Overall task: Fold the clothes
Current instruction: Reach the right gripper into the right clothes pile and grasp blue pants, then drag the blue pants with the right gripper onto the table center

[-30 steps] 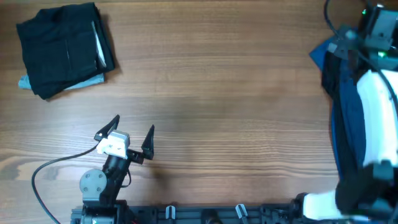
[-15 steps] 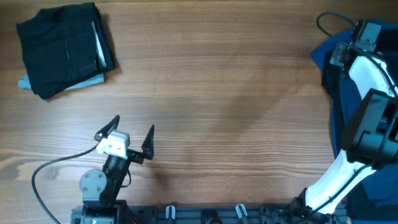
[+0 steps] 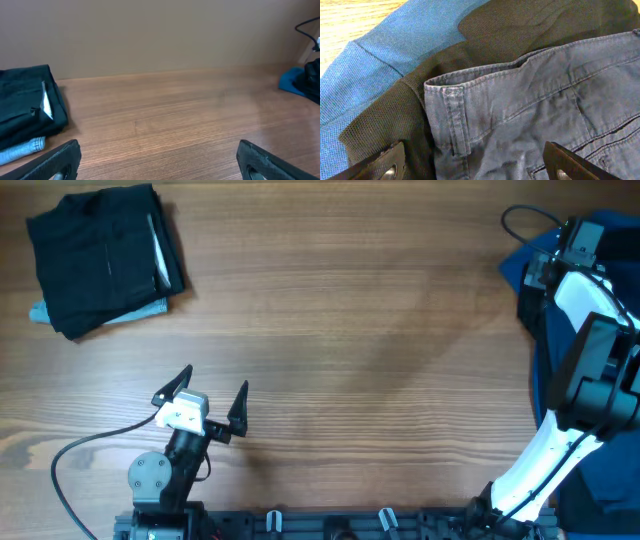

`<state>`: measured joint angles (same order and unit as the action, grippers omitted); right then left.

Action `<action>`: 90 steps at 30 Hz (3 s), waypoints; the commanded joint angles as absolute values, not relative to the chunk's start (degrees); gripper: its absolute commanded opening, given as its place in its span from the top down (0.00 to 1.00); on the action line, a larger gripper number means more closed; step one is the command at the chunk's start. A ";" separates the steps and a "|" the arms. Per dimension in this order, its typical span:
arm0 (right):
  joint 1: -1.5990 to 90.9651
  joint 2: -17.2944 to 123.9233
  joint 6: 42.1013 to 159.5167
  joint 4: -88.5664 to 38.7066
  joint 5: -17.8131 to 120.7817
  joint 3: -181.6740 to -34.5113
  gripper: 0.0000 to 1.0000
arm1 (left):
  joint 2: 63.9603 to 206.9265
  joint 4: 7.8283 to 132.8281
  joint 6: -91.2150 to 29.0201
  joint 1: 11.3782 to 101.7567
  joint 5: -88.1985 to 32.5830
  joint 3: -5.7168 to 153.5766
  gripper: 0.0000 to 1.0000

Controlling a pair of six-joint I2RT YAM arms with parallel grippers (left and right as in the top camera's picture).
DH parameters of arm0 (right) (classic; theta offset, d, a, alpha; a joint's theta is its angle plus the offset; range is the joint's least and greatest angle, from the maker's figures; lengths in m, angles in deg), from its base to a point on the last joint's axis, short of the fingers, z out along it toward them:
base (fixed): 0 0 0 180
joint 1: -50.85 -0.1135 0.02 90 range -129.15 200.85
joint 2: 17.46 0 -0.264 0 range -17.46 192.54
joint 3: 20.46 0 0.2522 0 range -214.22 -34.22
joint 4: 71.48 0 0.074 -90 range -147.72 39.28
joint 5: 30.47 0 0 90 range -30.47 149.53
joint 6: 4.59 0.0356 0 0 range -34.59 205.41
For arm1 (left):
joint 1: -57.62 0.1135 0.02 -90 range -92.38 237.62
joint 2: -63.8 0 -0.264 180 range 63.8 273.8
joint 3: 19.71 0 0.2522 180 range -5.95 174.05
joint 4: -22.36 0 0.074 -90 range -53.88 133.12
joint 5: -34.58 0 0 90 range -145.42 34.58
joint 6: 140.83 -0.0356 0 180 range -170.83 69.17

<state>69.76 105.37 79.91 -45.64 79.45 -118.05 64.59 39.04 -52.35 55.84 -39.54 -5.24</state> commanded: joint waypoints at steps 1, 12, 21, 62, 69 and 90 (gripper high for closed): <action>70.77 107.51 79.45 -46.69 79.17 -119.16 0.11 | 64.24 39.08 -53.62 55.49 -40.07 -5.63 0.00; 72.63 110.70 79.41 -47.56 78.12 -119.14 0.24 | 64.24 39.08 -53.64 55.49 -40.07 -5.63 0.00; 72.61 106.07 81.82 -47.56 75.52 -119.78 0.89 | 64.24 39.08 -53.62 55.49 -40.07 -5.63 0.00; 3.41 99.29 110.01 -46.32 39.67 -119.21 0.89 | 64.24 39.08 -53.62 55.49 -40.07 -5.63 0.00; 2.47 94.48 109.51 -40.68 52.13 -119.40 0.21 | 64.24 39.08 -53.64 55.49 -40.07 -5.63 0.00; 32.93 69.41 152.74 16.52 65.53 -106.11 0.00 | 64.24 38.03 -53.07 55.49 -27.09 -5.63 0.00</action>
<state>32.85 69.32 144.52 16.33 63.67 -109.98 64.59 38.41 -52.51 55.84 -35.39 -5.26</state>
